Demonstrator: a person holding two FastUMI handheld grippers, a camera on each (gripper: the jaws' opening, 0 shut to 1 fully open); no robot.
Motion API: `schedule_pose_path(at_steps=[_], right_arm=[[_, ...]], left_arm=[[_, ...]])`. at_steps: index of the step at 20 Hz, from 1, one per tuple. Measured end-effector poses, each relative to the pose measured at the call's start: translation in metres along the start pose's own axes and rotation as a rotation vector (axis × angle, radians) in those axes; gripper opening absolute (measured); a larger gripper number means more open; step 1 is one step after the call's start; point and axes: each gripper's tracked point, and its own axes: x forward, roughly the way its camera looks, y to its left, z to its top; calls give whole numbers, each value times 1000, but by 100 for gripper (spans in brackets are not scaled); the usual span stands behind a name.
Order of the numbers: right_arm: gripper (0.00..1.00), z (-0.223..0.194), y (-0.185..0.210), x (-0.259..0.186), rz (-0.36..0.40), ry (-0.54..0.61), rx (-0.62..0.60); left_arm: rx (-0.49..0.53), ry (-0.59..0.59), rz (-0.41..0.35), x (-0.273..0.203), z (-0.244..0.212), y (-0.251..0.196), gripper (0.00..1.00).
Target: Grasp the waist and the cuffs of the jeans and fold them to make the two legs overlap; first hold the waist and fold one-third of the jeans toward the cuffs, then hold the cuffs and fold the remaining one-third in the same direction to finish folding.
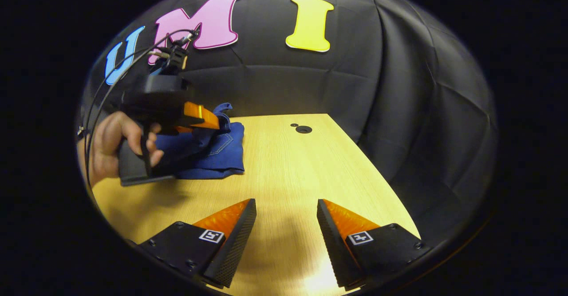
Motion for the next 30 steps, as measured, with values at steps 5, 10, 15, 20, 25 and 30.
schedule_pose_path(at_steps=[5, 10, 15, 20, 25, 30], right_arm=[[86, 11, 3, -5, 3, -26, 12], [86, 27, 24, -29, 45, -47, -1], [93, 67, 54, -67, 86, -108, 12], [97, 115, 80, -123, 104, -205, 5], [96, 144, 111, -181, 118, -291, -42], [97, 162, 136, -249, 139, -379, -57]], left_arm=[[11, -89, -101, -24, 13, -12, 97], [51, -202, -67, -89, 44, 12, 97], [60, -296, -24, -177, 74, 37, 97], [123, -410, 62, -283, 102, 70, 97], [108, -476, 161, -396, 98, 122, 96], [100, -534, 242, -493, 85, 168, 97]])
